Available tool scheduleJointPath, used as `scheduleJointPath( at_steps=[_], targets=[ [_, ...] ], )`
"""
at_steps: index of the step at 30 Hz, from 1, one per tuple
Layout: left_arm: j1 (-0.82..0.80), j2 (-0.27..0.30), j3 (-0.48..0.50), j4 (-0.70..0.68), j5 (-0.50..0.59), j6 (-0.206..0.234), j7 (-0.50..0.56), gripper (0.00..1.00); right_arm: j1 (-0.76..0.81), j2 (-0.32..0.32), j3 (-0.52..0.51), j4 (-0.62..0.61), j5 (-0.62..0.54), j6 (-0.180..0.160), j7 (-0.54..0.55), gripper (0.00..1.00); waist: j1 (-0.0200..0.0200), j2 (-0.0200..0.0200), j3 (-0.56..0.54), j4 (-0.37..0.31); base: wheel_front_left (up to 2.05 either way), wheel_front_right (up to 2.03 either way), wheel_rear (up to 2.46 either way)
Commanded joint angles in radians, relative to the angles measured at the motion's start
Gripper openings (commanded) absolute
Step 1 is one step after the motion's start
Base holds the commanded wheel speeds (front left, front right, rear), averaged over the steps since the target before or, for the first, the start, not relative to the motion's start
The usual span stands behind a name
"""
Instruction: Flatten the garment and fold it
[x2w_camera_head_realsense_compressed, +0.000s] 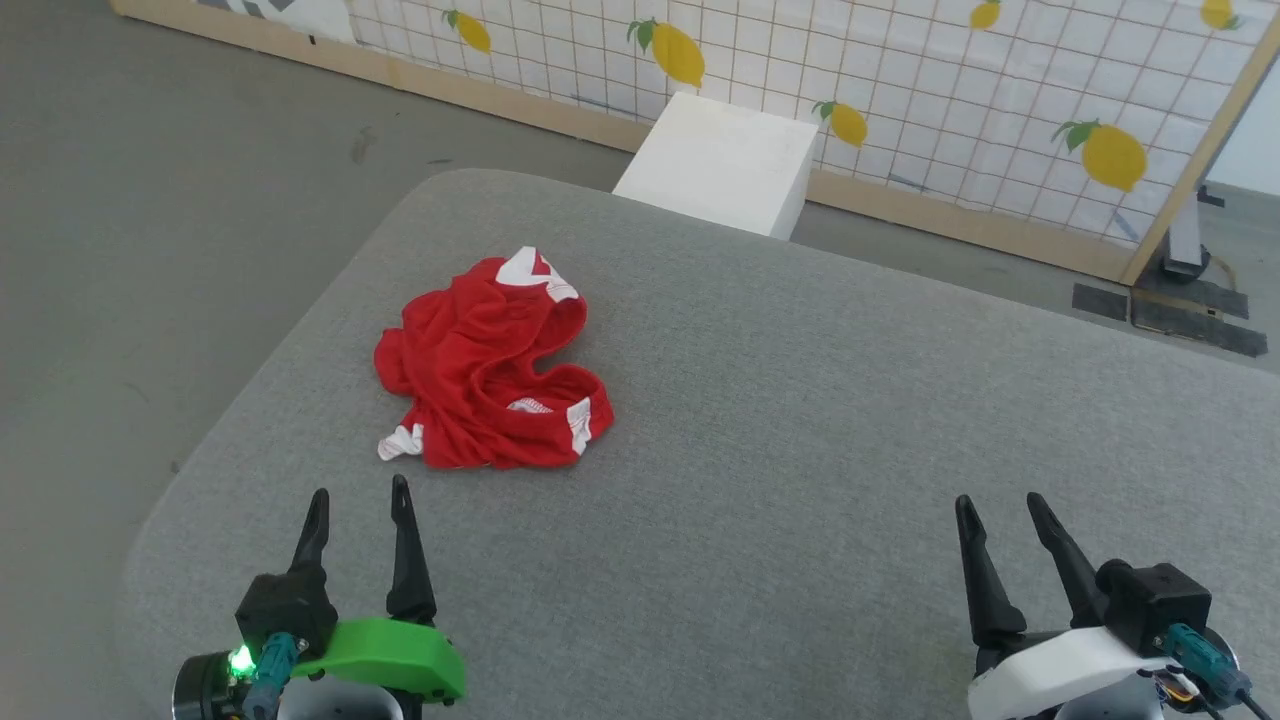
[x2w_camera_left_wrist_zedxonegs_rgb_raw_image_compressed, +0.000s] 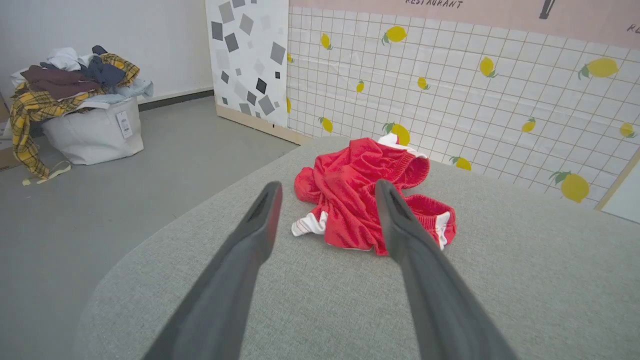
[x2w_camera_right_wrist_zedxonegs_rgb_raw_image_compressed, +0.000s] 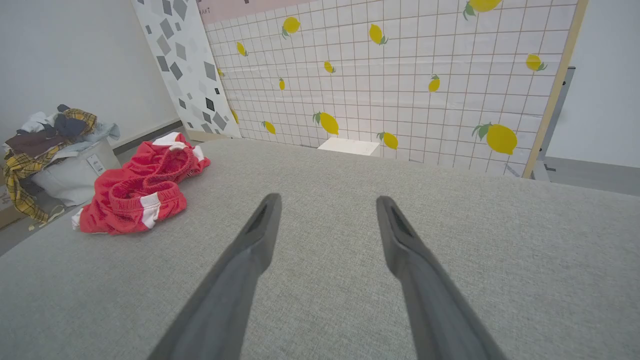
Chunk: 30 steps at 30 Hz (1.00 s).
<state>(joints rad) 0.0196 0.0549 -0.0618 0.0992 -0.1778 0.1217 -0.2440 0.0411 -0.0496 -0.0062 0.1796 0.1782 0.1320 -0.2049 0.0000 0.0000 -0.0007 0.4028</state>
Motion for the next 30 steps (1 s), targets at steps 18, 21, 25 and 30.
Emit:
scheduleJointPath(
  at_steps=[18, 21, 25, 30],
  targets=[
    [-0.048, 0.003, -0.029, 0.073, -0.035, -0.036, 0.017, 1.0, 0.003, -0.001, -0.009, -0.014, 0.018, -0.001, 0.0, 1.0, 0.0, 0.0, 0.017, 0.006, 0.0, 0.0, 0.0],
    [-0.149, 0.02, -0.029, 0.121, -0.079, -0.084, 0.105, 1.0, -0.01, -0.001, -0.008, -0.03, 0.011, -0.001, 0.012, 1.0, 0.0, 0.0, 0.038, -0.002, 0.0, 0.0, 0.0],
    [-0.329, 0.057, -0.017, 0.213, -0.139, -0.139, 0.265, 1.0, -0.036, -0.001, 0.008, -0.066, -0.011, -0.001, 0.04, 1.0, 0.0, 0.0, 0.085, -0.045, 0.0, 0.0, 0.0],
    [-0.542, 0.096, -0.007, 0.384, -0.197, -0.158, 0.511, 1.0, -0.061, -0.001, 0.007, -0.121, -0.042, -0.001, 0.083, 1.0, 0.0, 0.0, 0.168, -0.13, 0.0, 0.0, 0.0]
  ],
)
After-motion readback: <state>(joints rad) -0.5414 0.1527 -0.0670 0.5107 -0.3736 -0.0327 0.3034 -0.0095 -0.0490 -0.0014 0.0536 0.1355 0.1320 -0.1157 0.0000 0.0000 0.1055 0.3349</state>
